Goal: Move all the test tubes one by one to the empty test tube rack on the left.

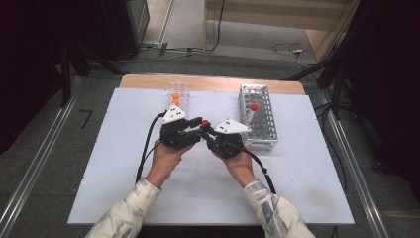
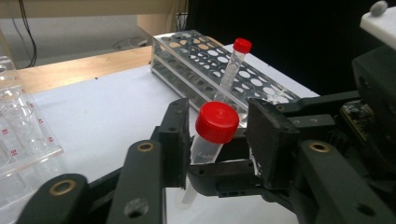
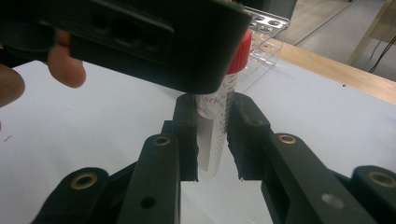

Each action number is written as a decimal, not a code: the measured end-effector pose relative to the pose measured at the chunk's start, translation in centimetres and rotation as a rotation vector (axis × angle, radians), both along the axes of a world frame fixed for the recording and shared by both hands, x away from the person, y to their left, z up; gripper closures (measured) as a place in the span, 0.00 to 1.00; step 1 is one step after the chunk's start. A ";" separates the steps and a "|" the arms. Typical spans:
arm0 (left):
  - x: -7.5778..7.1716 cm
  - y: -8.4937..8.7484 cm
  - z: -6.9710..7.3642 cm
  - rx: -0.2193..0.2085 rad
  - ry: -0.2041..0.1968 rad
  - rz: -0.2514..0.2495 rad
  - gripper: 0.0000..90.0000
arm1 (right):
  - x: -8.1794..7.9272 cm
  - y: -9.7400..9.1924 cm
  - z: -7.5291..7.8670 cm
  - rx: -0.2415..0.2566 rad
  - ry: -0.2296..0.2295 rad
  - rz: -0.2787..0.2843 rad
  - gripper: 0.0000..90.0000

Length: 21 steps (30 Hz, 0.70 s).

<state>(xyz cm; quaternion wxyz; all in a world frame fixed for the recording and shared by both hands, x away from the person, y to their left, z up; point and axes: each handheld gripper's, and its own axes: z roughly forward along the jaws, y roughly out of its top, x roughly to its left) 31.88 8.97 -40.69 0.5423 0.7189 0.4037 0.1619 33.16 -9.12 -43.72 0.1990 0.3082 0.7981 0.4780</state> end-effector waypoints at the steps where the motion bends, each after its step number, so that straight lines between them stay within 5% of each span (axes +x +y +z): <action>1: 0.0 0.0 0.0 0.001 -0.001 0.000 0.70 | 0.0 0.0 0.0 0.000 0.000 0.002 0.79; 10: 0.1 0.0 -0.2 0.014 -0.005 0.001 0.77 | -0.1 0.1 -0.1 -0.006 0.004 0.007 0.79; 21: 0.3 1.7 0.3 -0.012 -0.009 0.052 0.77 | -0.1 -1.5 0.6 -0.012 0.009 0.013 0.56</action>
